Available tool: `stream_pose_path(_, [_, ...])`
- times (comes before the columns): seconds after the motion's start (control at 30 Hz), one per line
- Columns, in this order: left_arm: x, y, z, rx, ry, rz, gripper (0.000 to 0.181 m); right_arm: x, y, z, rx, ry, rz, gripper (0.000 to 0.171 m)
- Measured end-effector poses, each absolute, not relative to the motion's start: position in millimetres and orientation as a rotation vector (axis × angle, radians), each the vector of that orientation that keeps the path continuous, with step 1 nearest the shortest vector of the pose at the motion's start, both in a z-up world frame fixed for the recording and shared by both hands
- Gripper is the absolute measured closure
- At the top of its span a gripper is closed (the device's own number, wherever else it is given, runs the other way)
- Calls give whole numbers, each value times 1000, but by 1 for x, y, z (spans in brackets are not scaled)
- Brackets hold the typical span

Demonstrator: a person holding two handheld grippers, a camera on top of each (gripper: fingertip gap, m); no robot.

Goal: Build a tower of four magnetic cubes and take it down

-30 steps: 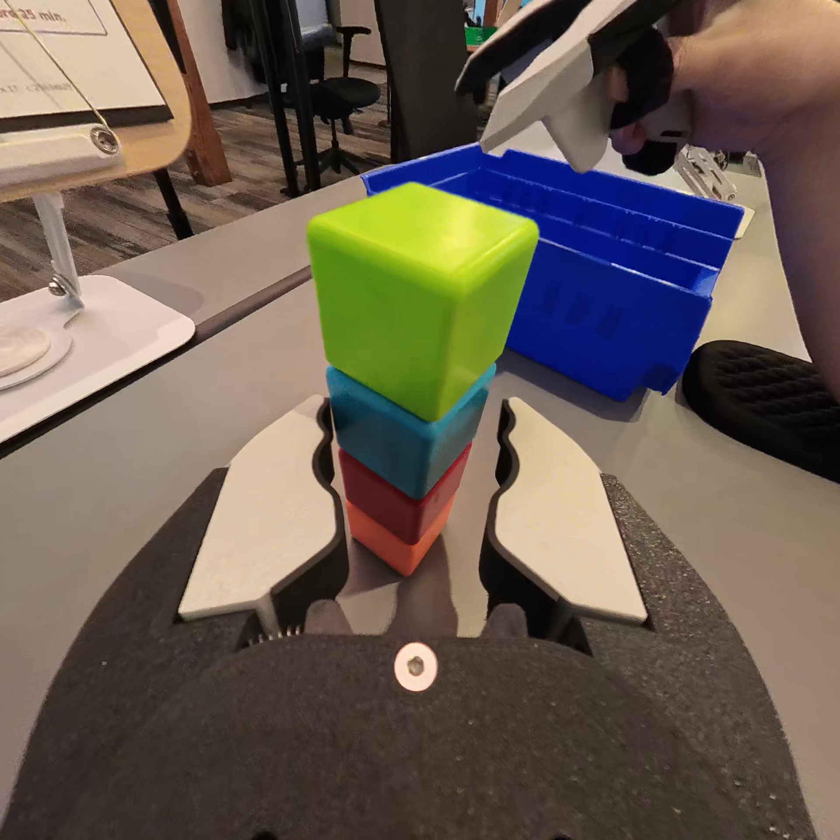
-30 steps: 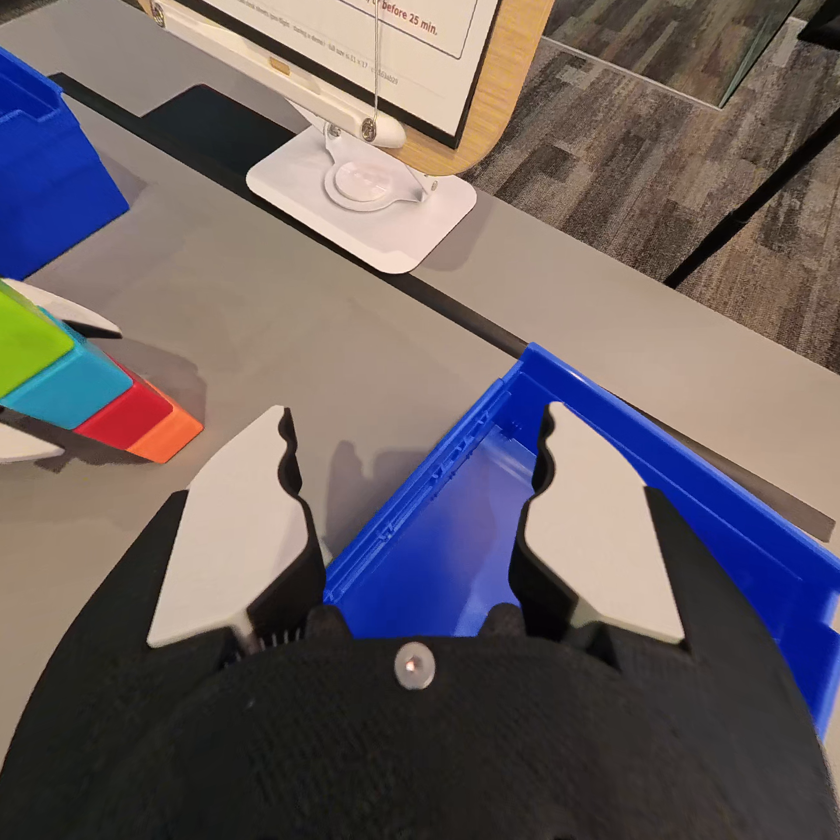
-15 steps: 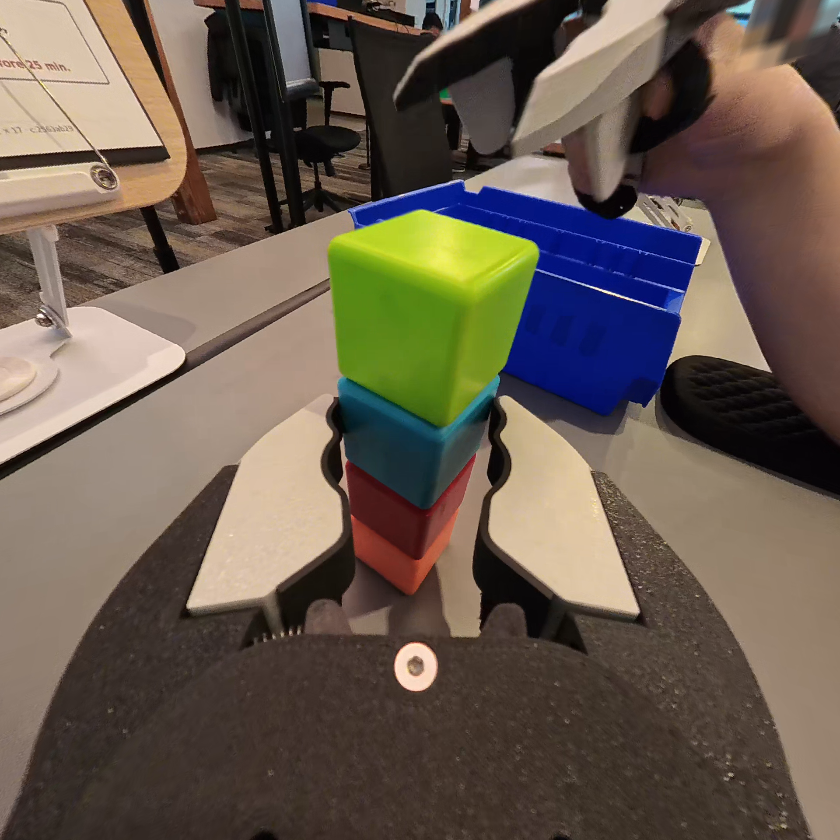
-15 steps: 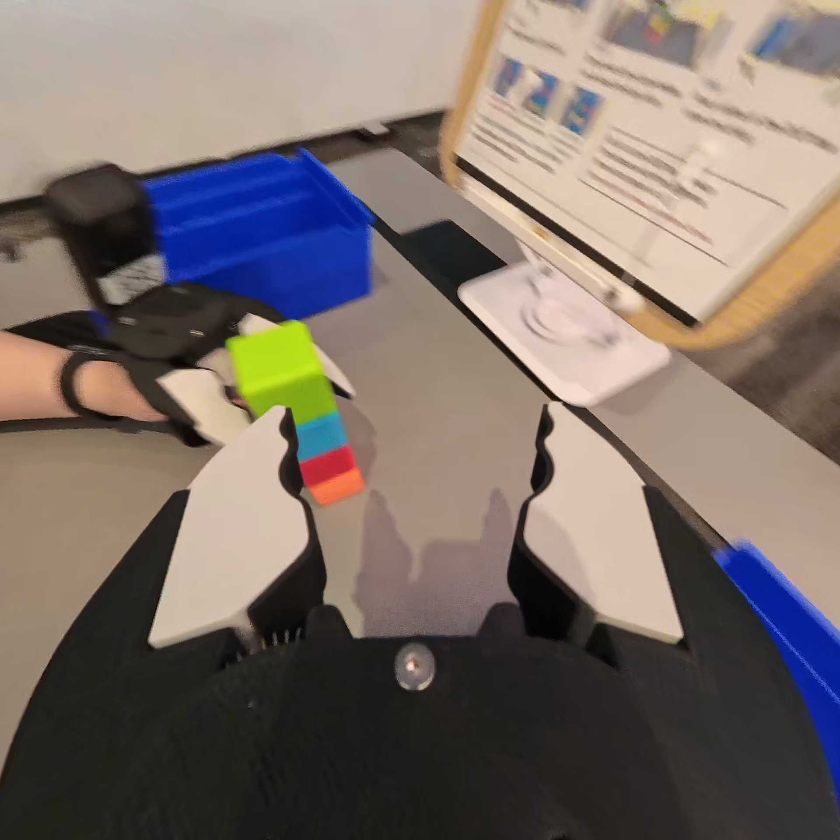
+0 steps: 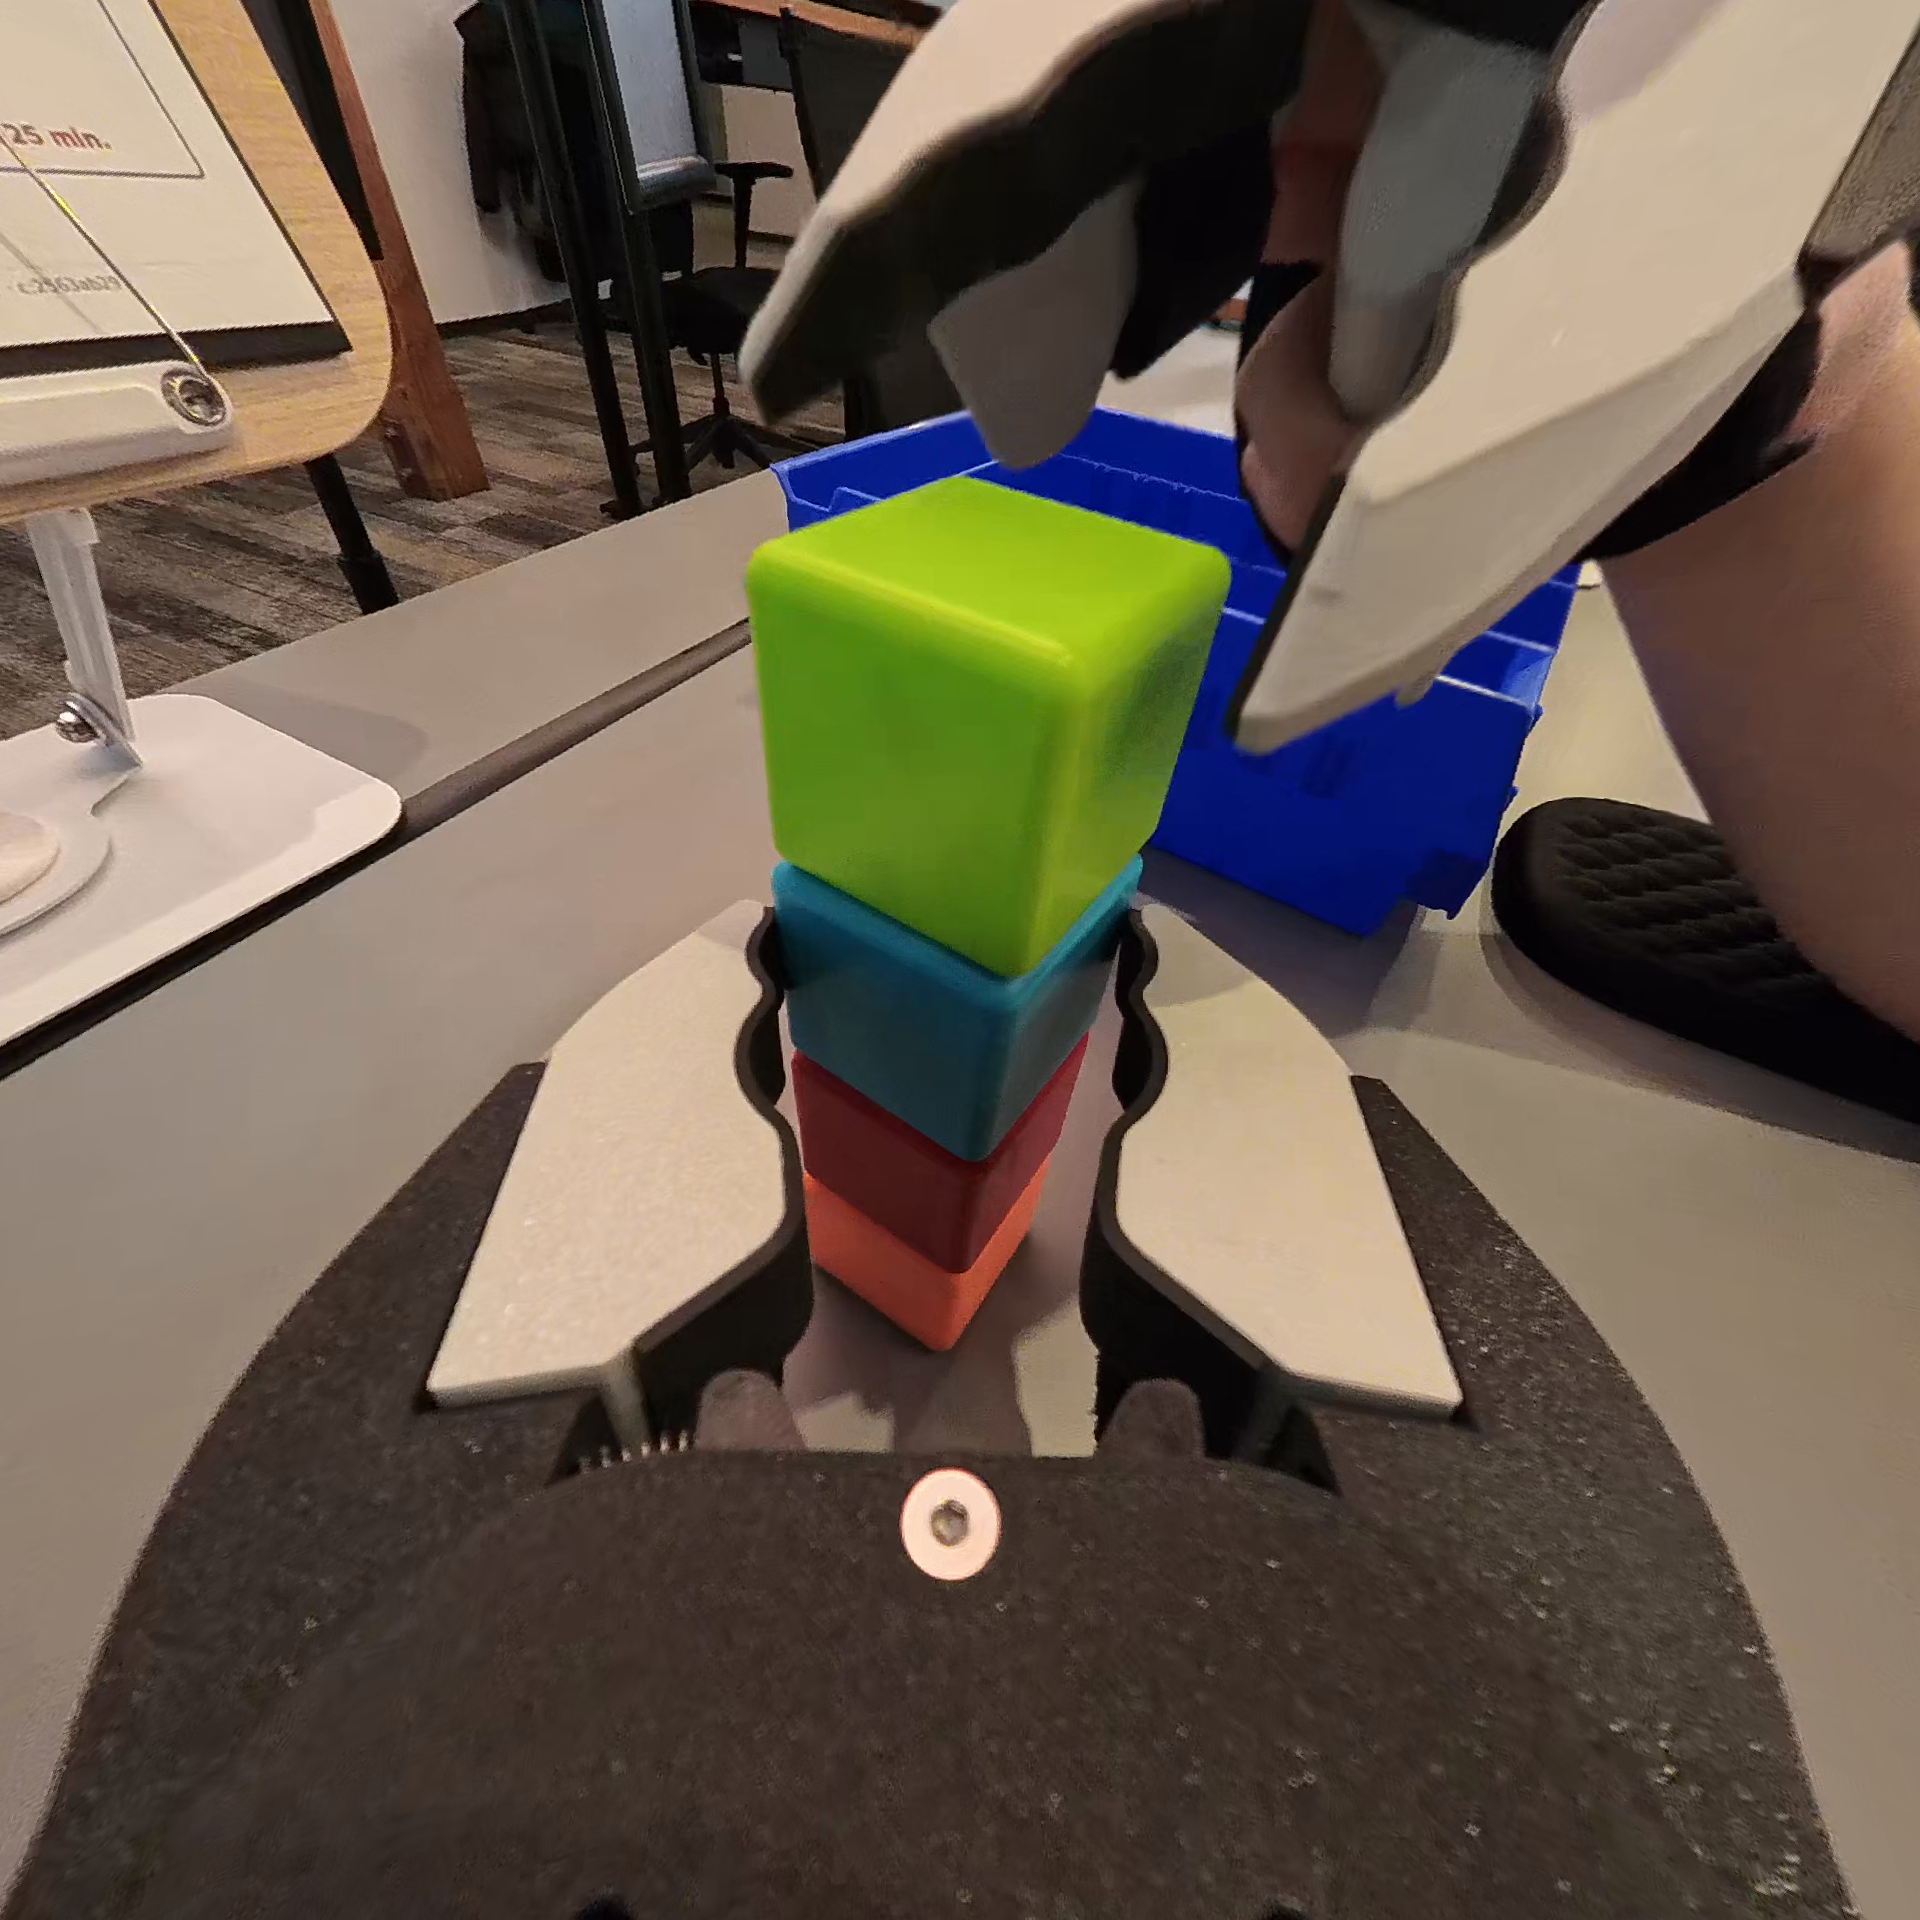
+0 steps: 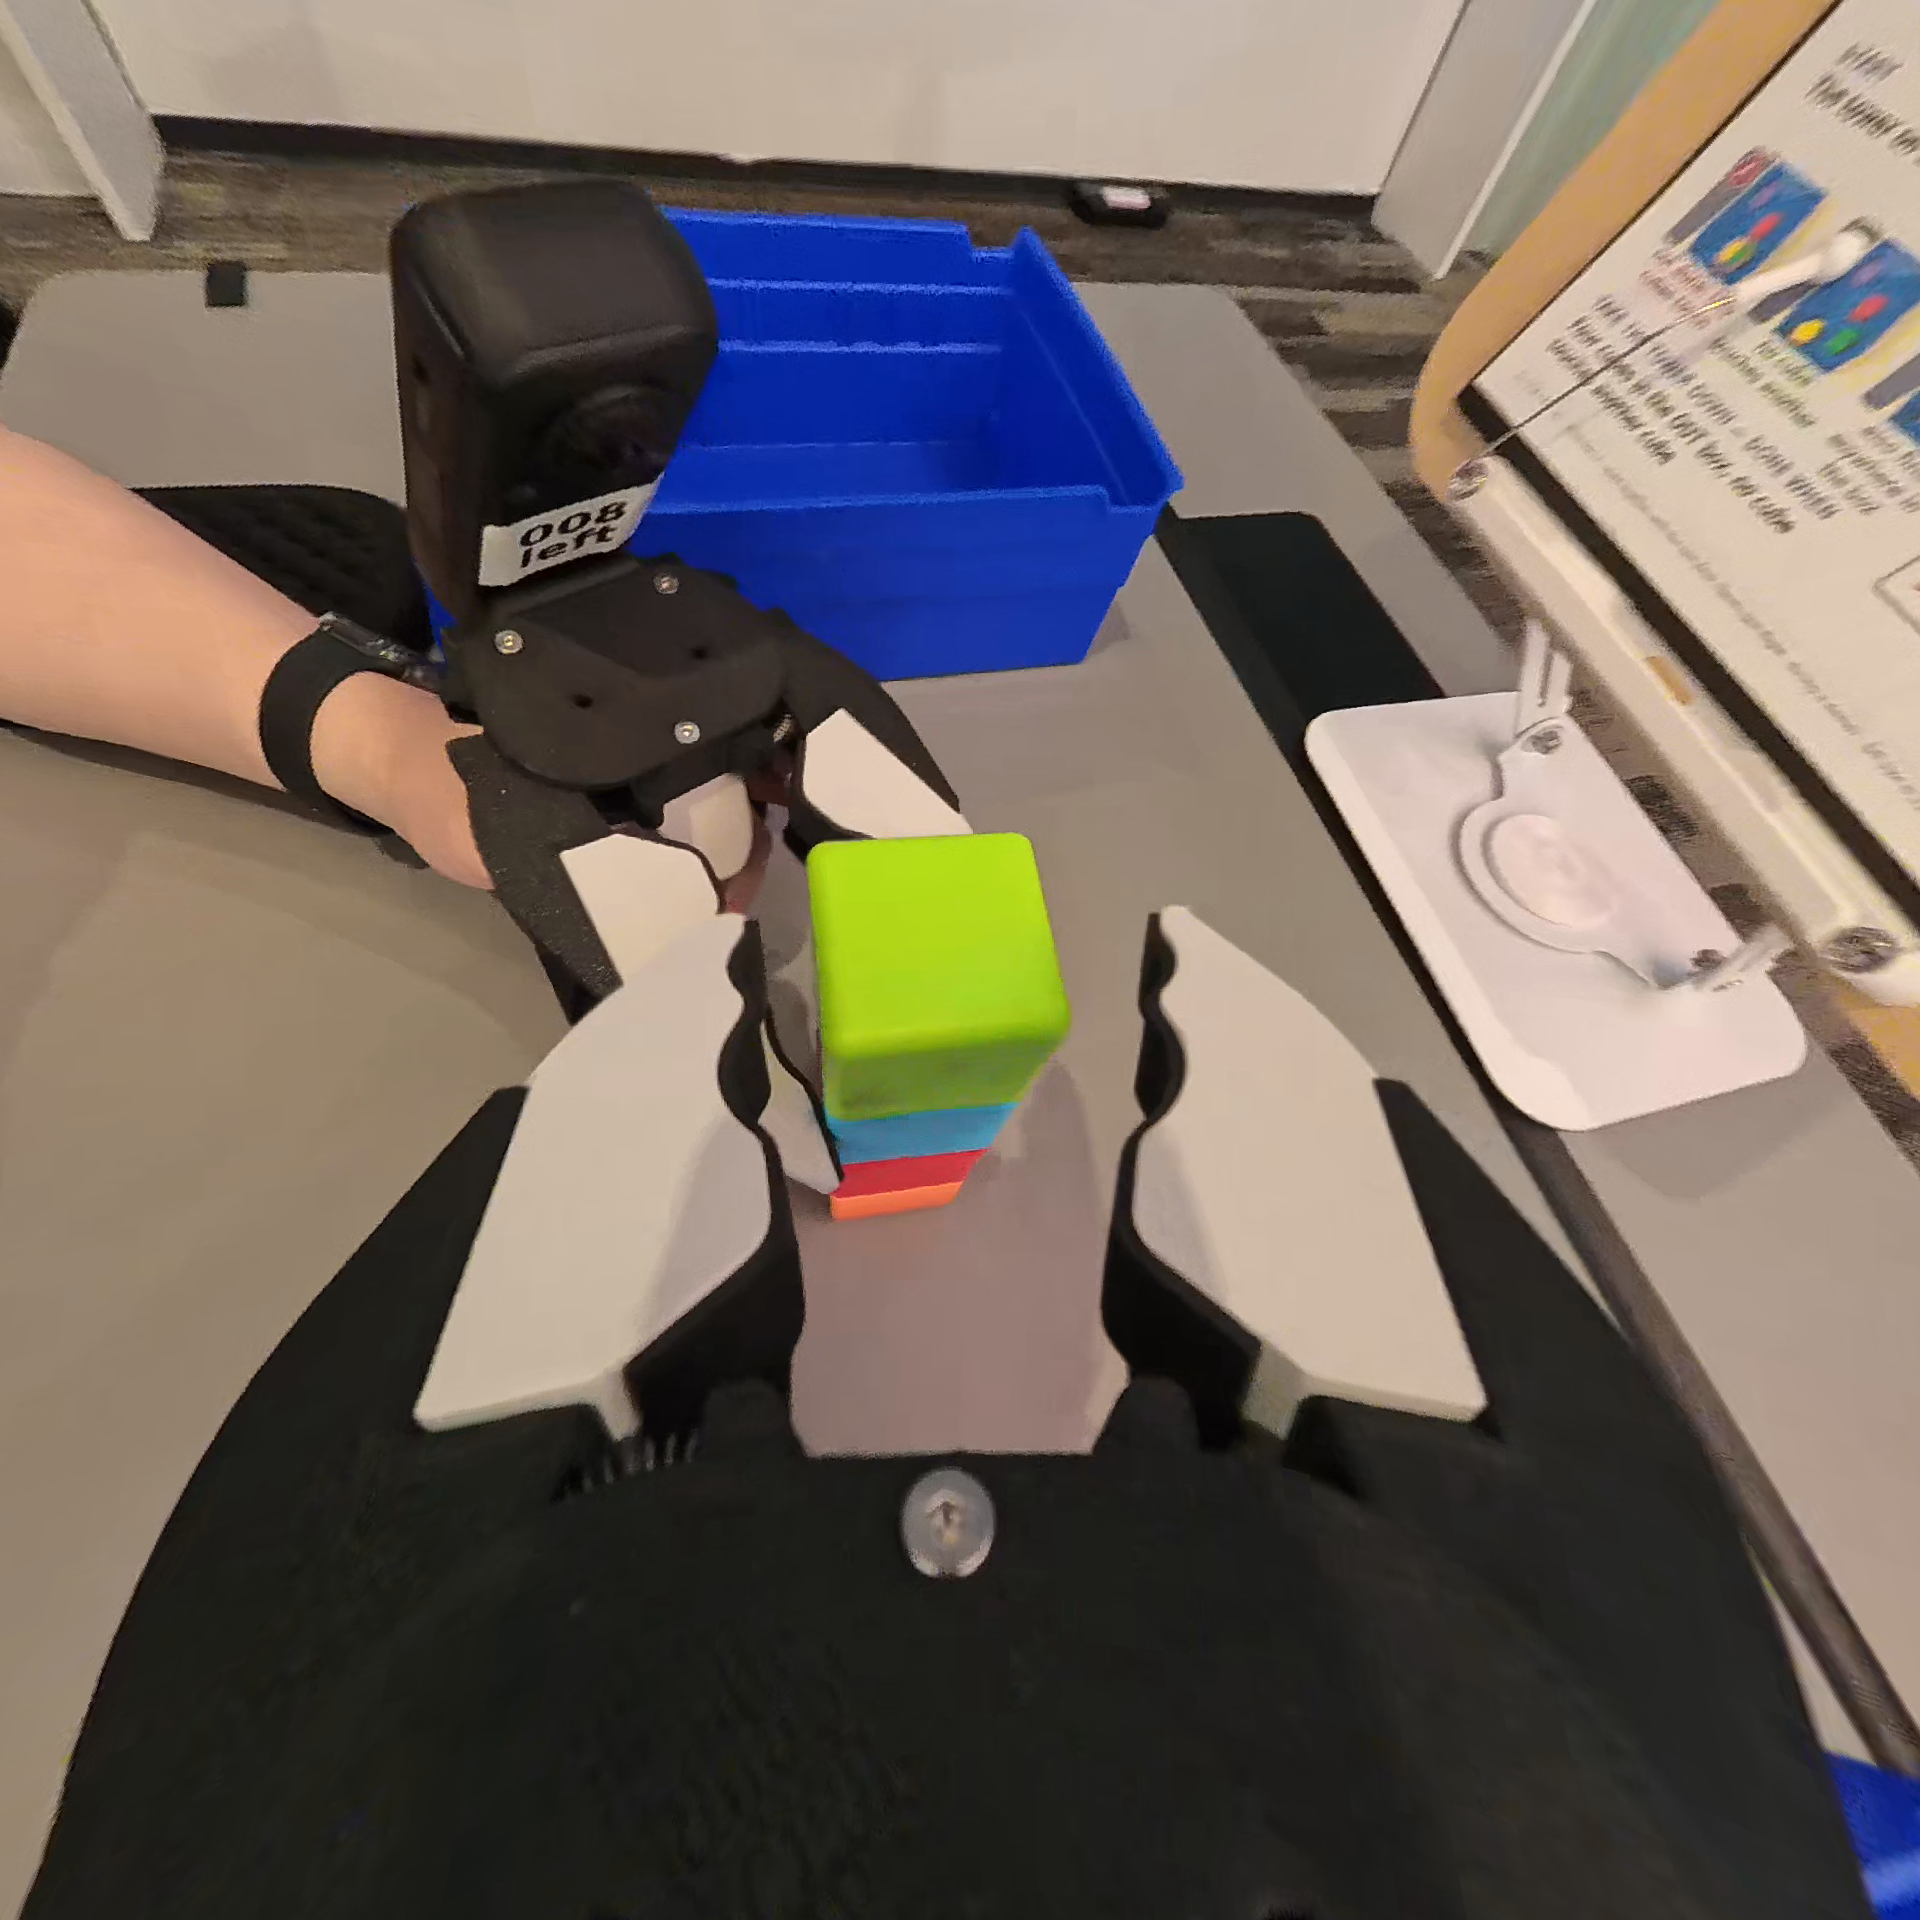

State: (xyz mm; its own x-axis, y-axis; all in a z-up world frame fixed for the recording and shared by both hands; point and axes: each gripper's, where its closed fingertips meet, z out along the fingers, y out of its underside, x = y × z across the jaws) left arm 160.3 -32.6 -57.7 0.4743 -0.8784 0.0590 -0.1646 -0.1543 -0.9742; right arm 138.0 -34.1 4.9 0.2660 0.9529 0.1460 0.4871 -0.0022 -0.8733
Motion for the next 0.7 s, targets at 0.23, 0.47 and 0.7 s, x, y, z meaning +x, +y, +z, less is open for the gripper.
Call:
stream_pose_path(0.23, [161,-34,-58,-1626,933,-816,120,134,-36,-11,-1667,-1407,684,120])
stream_pose_path(0.47, [162,-35,-58,-1628,941,-814,120,133,-36,-11,-1666,-1401,713,121])
stream_pose_path(0.7, [162,-35,-59,-1632,950,-813,120,134,-36,-11,-1688,-1391,734,121])
